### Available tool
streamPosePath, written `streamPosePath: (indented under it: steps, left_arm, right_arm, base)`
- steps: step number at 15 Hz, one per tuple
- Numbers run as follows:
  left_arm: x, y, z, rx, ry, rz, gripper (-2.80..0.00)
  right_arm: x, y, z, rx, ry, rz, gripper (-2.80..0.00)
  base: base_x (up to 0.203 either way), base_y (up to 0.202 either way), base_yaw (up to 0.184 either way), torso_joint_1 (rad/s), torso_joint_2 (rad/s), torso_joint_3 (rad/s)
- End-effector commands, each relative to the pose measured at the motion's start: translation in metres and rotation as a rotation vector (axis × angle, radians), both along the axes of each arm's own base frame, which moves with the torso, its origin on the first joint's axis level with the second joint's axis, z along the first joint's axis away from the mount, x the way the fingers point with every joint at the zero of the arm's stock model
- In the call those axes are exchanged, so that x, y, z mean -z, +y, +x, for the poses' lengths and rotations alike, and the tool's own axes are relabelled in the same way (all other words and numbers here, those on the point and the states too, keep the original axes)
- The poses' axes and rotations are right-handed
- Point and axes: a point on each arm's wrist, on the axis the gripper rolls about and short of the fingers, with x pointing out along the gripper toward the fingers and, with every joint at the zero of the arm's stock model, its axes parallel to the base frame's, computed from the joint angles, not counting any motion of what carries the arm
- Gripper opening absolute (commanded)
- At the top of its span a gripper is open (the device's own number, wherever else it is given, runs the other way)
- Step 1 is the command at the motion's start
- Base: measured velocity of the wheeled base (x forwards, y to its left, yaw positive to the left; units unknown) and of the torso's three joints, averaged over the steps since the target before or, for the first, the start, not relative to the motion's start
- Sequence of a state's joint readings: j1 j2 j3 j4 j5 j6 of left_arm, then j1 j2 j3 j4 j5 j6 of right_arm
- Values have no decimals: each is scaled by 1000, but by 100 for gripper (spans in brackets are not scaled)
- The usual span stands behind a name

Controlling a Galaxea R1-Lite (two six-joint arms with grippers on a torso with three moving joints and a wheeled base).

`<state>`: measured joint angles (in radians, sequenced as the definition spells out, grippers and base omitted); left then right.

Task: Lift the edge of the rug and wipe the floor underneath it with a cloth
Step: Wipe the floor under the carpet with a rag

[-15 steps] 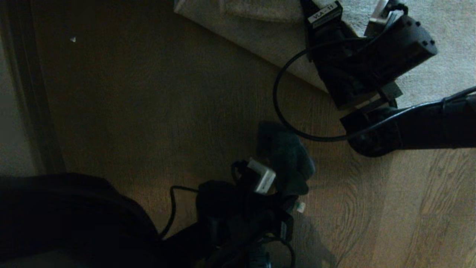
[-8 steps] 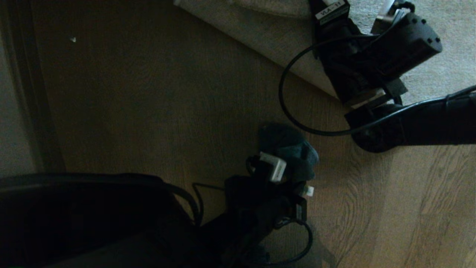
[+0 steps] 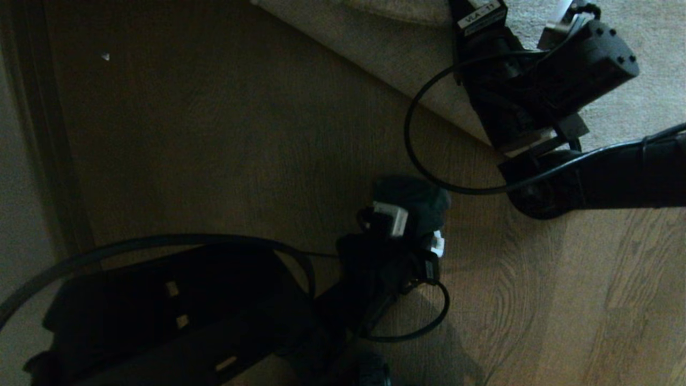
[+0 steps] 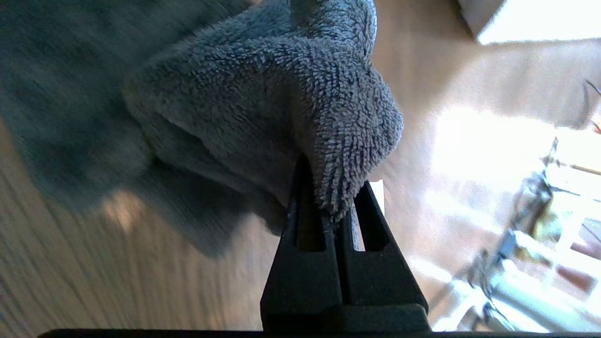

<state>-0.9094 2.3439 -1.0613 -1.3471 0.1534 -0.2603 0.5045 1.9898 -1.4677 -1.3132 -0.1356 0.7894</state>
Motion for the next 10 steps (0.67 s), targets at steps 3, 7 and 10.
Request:
streamPosePath:
  steps: [3,7,10]
  left_arm:
    - [7,4,17,-40,-5,-8,-280]
    - [9,15,31,-78,-7,-4,-280]
    - [-1,20,45,-109,-37,-37,-280]
  right_arm:
    - [5,2,3,-1,4,2,-280]
    - [7,3,5,-4,7,0,-280]
    - [11,5,7,-3,16,-5,-280]
  base:
    - [0,0,0,0,0,0]
    - [0,0,0,0,0,0]
    - [0,0,0,0,0,0]
